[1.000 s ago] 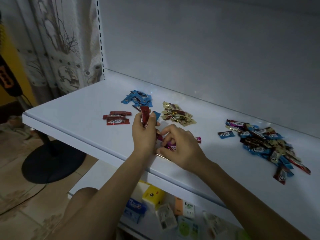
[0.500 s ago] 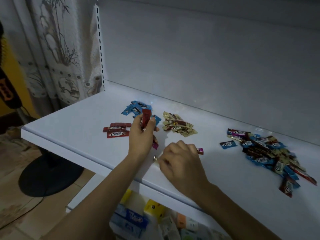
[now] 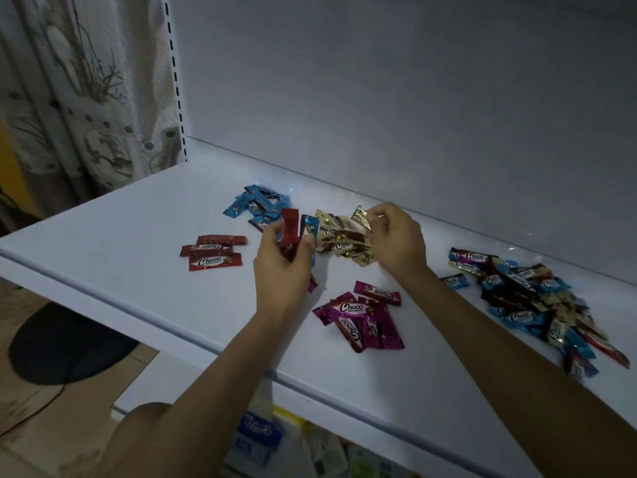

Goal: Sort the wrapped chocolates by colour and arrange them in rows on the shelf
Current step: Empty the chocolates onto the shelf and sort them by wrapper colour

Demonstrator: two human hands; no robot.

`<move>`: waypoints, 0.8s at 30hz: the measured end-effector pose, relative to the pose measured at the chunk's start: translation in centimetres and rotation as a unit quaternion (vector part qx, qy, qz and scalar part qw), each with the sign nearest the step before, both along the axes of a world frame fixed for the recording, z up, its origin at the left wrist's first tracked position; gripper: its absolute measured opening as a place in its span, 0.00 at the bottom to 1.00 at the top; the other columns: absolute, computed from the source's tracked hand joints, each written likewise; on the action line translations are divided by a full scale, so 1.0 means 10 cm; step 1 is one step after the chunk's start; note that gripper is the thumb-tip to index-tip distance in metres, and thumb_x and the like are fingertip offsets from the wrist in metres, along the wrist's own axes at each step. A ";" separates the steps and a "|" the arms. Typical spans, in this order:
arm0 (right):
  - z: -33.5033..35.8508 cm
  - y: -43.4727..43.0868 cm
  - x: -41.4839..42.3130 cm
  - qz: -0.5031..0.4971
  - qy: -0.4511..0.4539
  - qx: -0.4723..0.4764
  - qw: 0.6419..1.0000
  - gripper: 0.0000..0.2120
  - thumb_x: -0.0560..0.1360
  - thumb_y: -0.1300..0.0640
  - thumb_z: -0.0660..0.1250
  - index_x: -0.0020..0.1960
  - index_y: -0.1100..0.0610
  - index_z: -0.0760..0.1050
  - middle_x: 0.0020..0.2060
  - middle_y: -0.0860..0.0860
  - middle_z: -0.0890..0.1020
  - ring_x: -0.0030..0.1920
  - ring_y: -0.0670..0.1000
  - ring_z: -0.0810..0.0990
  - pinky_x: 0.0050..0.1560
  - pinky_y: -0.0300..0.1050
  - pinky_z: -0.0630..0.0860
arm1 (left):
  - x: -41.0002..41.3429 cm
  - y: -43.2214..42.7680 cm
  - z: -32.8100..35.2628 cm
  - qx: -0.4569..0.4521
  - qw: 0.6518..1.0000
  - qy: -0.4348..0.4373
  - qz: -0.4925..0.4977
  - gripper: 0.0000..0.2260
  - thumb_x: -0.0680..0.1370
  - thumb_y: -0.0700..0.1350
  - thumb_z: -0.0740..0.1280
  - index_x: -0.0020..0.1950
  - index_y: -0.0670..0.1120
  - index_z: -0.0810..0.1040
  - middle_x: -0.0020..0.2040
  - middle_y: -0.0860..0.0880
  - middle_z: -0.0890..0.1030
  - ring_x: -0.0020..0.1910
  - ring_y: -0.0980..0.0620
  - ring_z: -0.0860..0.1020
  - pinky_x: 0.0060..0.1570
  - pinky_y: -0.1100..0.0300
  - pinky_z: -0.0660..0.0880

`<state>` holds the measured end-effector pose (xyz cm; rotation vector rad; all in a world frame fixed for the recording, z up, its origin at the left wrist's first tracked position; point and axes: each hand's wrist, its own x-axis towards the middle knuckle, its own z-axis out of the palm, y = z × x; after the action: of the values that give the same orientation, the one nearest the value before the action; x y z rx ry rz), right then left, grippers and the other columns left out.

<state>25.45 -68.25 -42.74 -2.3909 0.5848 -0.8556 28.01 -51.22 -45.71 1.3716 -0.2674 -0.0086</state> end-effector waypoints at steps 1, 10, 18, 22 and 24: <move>0.02 -0.02 0.07 -0.017 0.010 -0.027 0.999 0.07 0.80 0.54 0.61 0.53 0.53 0.76 0.43 0.52 0.83 0.42 0.53 0.80 0.41 0.47 0.76 | 0.00 0.00 0.00 0.012 1.000 -0.010 0.001 0.05 0.79 0.50 0.66 0.53 0.51 0.76 0.43 0.52 0.82 0.42 0.53 0.81 0.42 0.55 0.80; 0.16 0.43 0.06 0.166 0.008 0.156 0.974 0.16 0.78 0.48 0.64 0.45 0.61 0.80 0.39 0.56 0.83 0.39 0.49 0.80 0.39 0.42 0.75 | -0.02 0.00 0.02 0.020 0.998 -0.053 0.010 0.04 0.80 0.52 0.65 0.49 0.53 0.77 0.42 0.50 0.82 0.42 0.50 0.81 0.44 0.45 0.80; 0.27 0.63 -0.15 0.136 -0.026 0.329 0.934 0.09 0.81 0.56 0.60 0.47 0.60 0.75 0.31 0.52 0.78 0.23 0.42 0.73 0.25 0.36 0.68 | -0.03 0.04 0.08 -0.031 0.999 0.029 -0.014 0.12 0.85 0.46 0.52 0.49 0.48 0.75 0.34 0.49 0.80 0.28 0.54 0.75 0.30 0.59 0.73; 0.28 0.43 -0.29 0.076 -0.027 0.357 0.931 0.10 0.81 0.54 0.59 0.51 0.60 0.74 0.27 0.51 0.77 0.19 0.45 0.72 0.23 0.38 0.68 | -0.03 0.05 0.09 -0.015 1.000 -0.007 -0.019 0.10 0.84 0.50 0.55 0.51 0.56 0.75 0.37 0.50 0.81 0.34 0.56 0.76 0.35 0.60 0.73; 0.29 0.36 -0.37 0.050 -0.022 0.344 0.938 0.10 0.80 0.53 0.61 0.52 0.59 0.77 0.28 0.53 0.76 0.18 0.44 0.68 0.21 0.36 0.66 | -0.05 0.05 0.09 -0.007 0.999 -0.028 -0.034 0.10 0.83 0.52 0.56 0.48 0.55 0.76 0.37 0.47 0.80 0.35 0.54 0.76 0.35 0.60 0.73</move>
<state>21.79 -64.65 -39.83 -1.7409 0.6143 -0.5354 27.54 -50.67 -44.83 1.3499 -0.3611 -0.0249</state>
